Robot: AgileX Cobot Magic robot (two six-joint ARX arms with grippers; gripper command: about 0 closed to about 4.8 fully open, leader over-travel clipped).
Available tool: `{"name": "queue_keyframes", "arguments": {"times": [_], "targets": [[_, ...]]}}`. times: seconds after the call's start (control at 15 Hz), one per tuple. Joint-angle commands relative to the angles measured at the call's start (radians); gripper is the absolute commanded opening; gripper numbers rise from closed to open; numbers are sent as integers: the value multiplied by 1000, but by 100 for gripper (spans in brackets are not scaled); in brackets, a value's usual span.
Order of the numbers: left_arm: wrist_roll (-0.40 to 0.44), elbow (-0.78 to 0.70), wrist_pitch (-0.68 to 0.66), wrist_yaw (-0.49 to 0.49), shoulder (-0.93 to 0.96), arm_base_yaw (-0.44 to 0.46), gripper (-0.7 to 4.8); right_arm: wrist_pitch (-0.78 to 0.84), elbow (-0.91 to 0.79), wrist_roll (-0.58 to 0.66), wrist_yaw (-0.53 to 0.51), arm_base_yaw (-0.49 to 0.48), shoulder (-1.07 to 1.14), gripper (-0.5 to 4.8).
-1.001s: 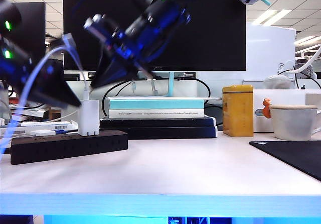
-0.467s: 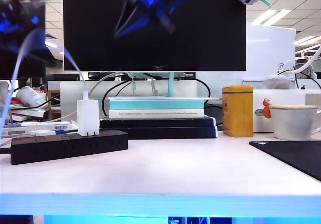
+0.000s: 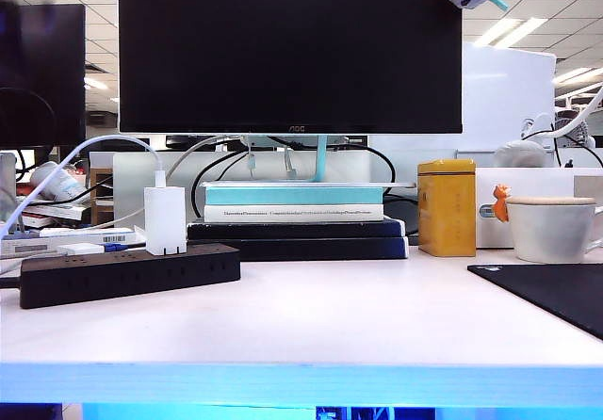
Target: Plug the white charger into the left socket.
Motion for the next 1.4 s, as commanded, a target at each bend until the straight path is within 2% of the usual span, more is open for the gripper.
{"name": "queue_keyframes", "arguments": {"times": [0.07, 0.2, 0.4, 0.6, 0.67, 0.8, 0.87, 0.93, 1.0, 1.07, 1.13, 1.2, 1.27, 1.4], "targets": [[-215, 3, 11, 95, -189, 0, -6, -56, 5, -47, 114, 1, -138, -2], [-286, 3, -15, 117, -350, 0, -6, -90, 5, -49, 154, 1, -232, -2], [-237, 3, -69, 112, -599, 0, -6, -133, -2, -66, 213, 1, -368, -2], [-203, 3, -230, 110, -796, 1, -6, -117, -62, -57, 242, 3, -470, -2], [-204, 2, -380, 111, -895, 1, -6, -80, -162, -40, 242, 3, -533, -2], [-203, -18, -445, 110, -980, 1, -6, 9, -341, -14, 243, 3, -618, -2], [-203, -66, -446, 111, -1033, 1, -6, 88, -487, 12, 255, 3, -682, -1], [-204, -119, -443, 125, -1064, 1, -6, 144, -592, 30, 269, 3, -724, -1], [-217, -227, -397, 163, -1103, 2, -6, 258, -771, 32, 300, 3, -789, -1], [-246, -303, -323, 159, -1120, 2, -6, 348, -897, 32, 330, 3, -829, -1], [-252, -366, -242, 159, -1125, 2, -6, 413, -994, 35, 348, 3, -855, -1], [-206, -489, -88, 169, -1120, 1, -6, 477, -1128, 91, 429, 3, -867, -1], [-223, -592, 9, 191, -1115, 1, -6, 546, -1228, 106, 471, 3, -867, -1], [-290, -680, 48, 183, -1115, 1, -6, 666, -1356, 113, 463, 3, -867, -1]]}}
